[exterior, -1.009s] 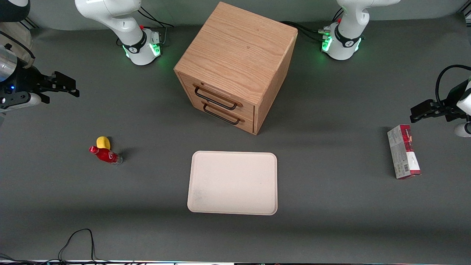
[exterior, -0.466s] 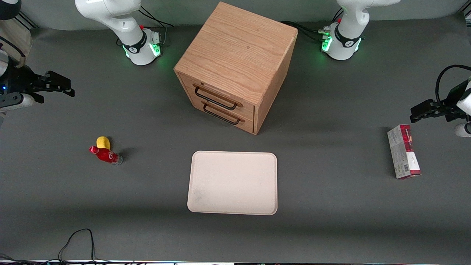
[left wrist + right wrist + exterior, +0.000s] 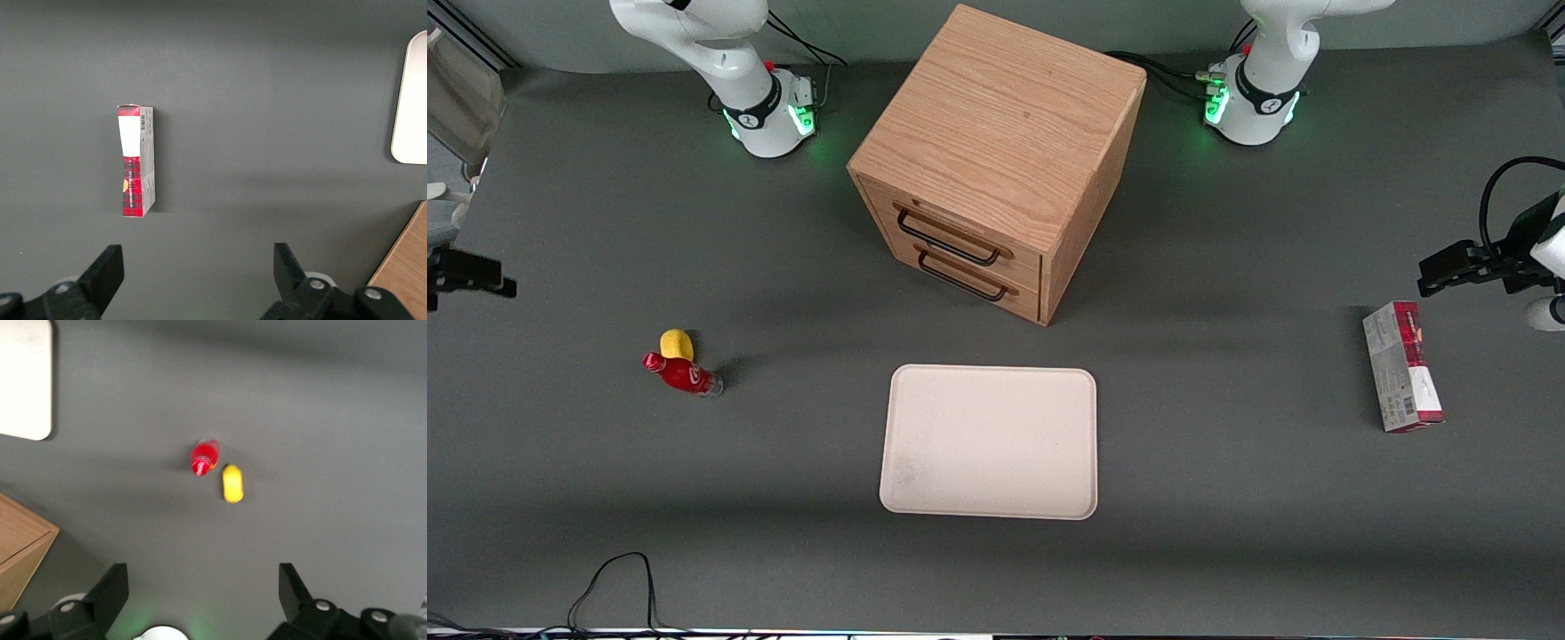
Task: Place coke bottle on tray
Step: 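Lower the open right gripper around the red Coca-Cola bottle's cap end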
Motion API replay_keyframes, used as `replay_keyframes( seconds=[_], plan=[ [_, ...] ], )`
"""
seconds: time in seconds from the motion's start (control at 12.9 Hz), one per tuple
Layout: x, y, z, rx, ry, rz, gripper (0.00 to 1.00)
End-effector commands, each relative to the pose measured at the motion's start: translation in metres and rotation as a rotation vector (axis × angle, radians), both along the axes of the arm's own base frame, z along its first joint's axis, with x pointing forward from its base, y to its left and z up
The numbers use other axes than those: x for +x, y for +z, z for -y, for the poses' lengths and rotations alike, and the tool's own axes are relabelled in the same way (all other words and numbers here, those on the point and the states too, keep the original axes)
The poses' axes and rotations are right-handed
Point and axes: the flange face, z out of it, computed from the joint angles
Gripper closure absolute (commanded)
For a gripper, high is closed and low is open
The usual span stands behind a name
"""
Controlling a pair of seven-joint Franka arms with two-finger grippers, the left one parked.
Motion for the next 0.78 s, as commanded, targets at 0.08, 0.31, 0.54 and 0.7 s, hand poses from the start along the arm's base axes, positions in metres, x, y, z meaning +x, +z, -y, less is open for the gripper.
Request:
replay_keyframes(
  seconds=[0.08,0.31,0.54,0.7],
  plan=[
    [0.014,-0.002,-0.015,-0.001,0.031,-0.016,0.0],
    [0.002,-0.037,-0.017,0.016,0.035,-0.036,0.0],
    [-0.034,-0.095,-0.025,0.032,0.051,0.038,0.0],
    [-0.041,-0.144,-0.031,0.03,0.054,0.066,0.0]
  ],
)
